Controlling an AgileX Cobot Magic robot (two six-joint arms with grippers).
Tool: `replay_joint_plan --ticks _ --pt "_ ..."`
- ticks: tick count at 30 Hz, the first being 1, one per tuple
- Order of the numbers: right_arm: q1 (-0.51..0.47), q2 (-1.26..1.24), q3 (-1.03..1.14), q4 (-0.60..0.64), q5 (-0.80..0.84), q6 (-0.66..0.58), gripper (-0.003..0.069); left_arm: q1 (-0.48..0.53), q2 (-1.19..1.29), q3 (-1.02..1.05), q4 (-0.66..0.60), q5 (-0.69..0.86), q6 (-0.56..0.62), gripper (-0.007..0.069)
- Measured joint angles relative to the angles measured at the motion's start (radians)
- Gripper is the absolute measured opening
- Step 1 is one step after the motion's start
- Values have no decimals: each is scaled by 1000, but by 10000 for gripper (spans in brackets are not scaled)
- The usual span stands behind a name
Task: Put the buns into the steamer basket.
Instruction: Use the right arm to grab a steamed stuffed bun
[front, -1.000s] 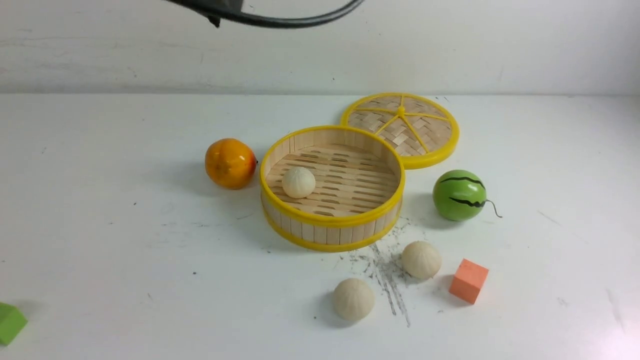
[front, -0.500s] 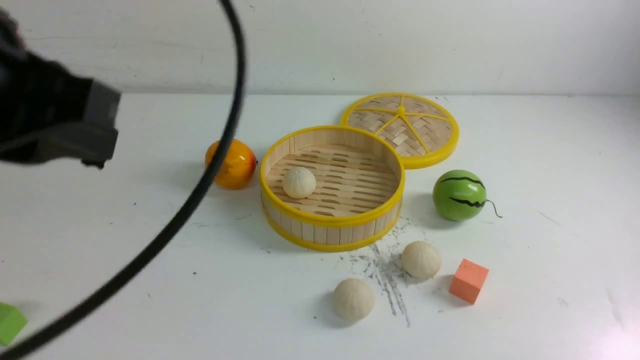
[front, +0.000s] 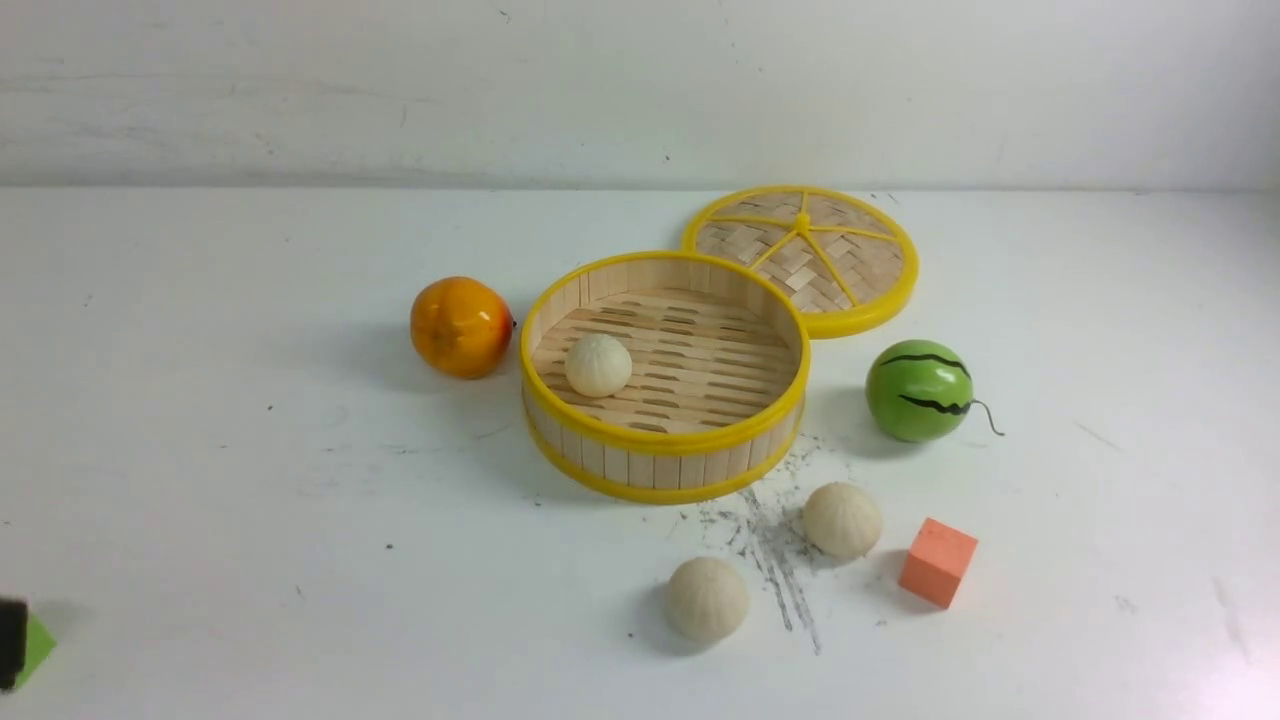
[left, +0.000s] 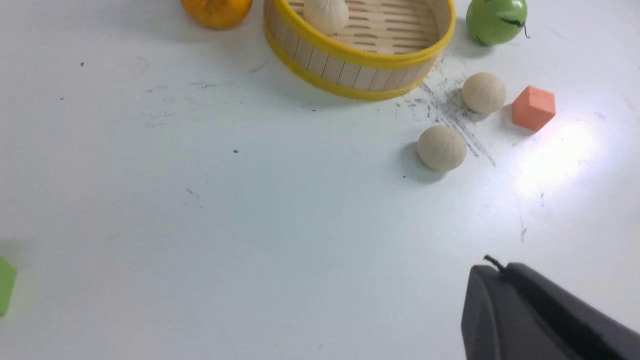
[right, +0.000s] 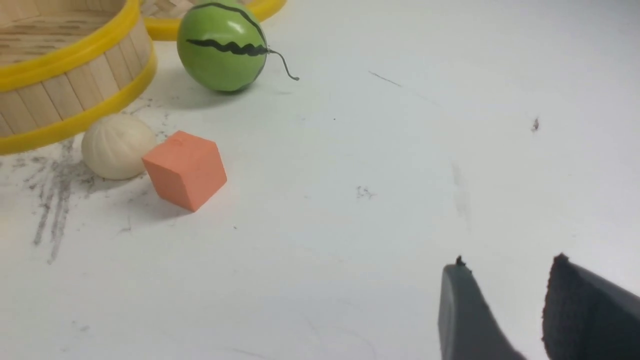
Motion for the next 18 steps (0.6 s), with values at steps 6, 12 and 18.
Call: replay_joint_plan --ticks 6,12,18 --pt "0 0 6 455 -3 324 239 0 -171 171 -5 -97 80 -13" --pt "0 0 9 645 -5 430 239 0 -218 336 -13 -312 88 -13" --pt "0 0 9 625 -35 358 239 0 -216 410 -18 -430 90 -13"
